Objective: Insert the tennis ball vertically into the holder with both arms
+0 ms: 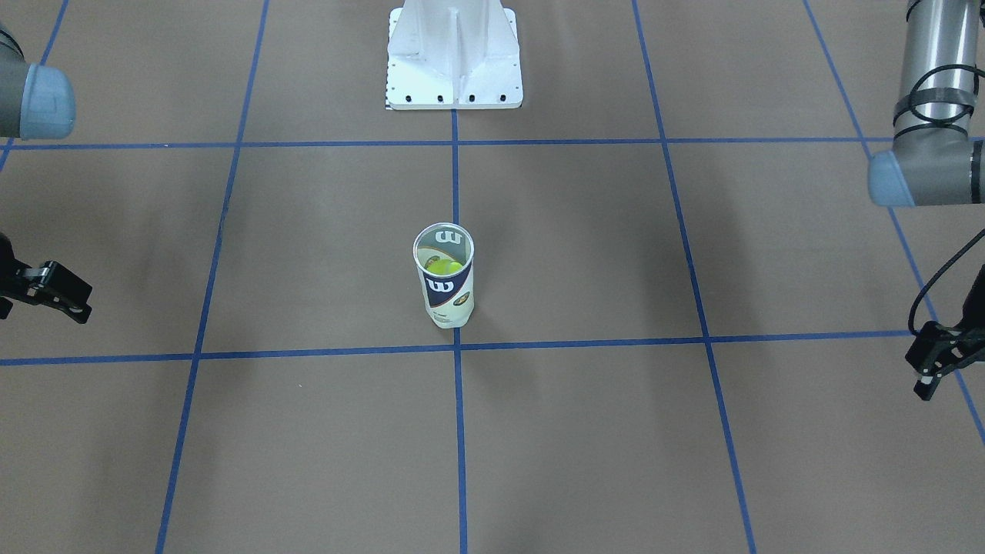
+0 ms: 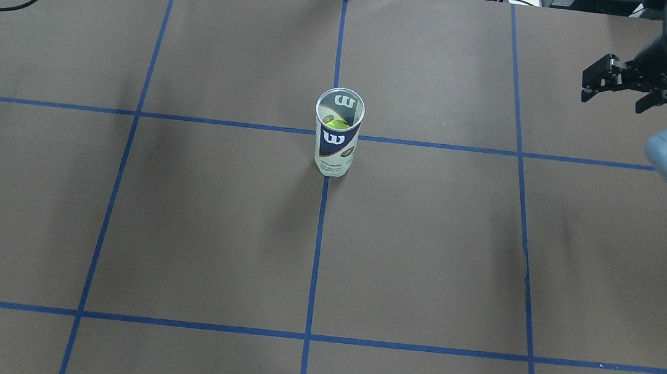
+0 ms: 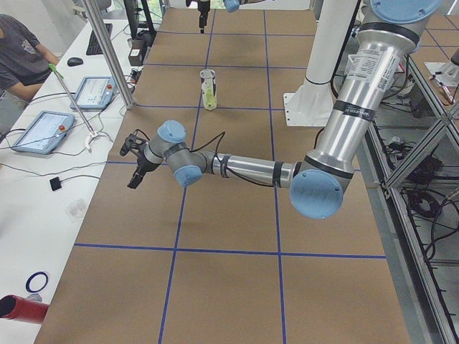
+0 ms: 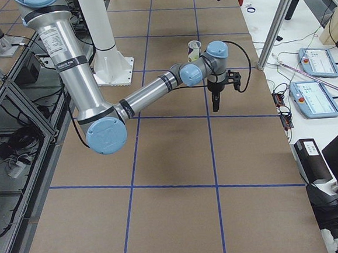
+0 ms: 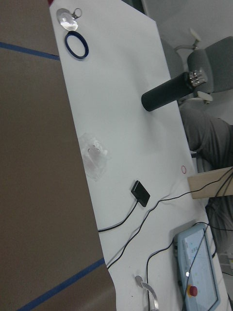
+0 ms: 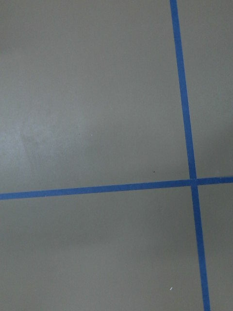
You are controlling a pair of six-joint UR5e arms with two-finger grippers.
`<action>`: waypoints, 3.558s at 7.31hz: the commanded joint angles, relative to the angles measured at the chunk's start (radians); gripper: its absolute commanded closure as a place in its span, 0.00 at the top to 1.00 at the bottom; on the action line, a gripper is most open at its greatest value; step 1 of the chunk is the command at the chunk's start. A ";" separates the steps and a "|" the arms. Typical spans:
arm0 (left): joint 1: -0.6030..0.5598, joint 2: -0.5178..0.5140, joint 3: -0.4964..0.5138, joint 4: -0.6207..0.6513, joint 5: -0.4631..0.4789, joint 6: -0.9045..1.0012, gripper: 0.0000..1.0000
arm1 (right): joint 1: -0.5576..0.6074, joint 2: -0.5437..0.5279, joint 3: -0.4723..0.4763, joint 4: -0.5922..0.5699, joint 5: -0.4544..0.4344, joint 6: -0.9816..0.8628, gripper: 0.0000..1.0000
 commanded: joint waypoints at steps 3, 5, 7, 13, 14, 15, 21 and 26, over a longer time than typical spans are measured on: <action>-0.097 0.159 -0.146 0.193 -0.326 -0.022 0.99 | 0.138 -0.116 -0.039 -0.002 0.090 -0.323 0.99; -0.178 0.197 -0.199 0.306 -0.445 -0.021 0.99 | 0.200 -0.165 -0.075 -0.002 0.111 -0.463 0.99; -0.246 0.212 -0.195 0.350 -0.504 0.176 0.99 | 0.234 -0.182 -0.105 -0.001 0.112 -0.485 0.99; -0.254 0.209 -0.210 0.675 -0.400 0.346 0.99 | 0.278 -0.190 -0.156 0.001 0.109 -0.606 0.99; -0.261 0.211 -0.210 0.683 -0.376 0.344 0.99 | 0.277 -0.178 -0.159 0.001 0.109 -0.602 0.99; -0.280 0.214 -0.219 0.682 -0.374 0.344 0.99 | 0.275 -0.188 -0.159 0.002 0.111 -0.599 0.99; -0.281 0.244 -0.405 0.879 -0.383 0.353 0.99 | 0.277 -0.199 -0.162 0.007 0.114 -0.602 0.99; -0.254 0.244 -0.408 0.823 -0.378 0.357 0.99 | 0.277 -0.201 -0.165 0.007 0.166 -0.597 0.99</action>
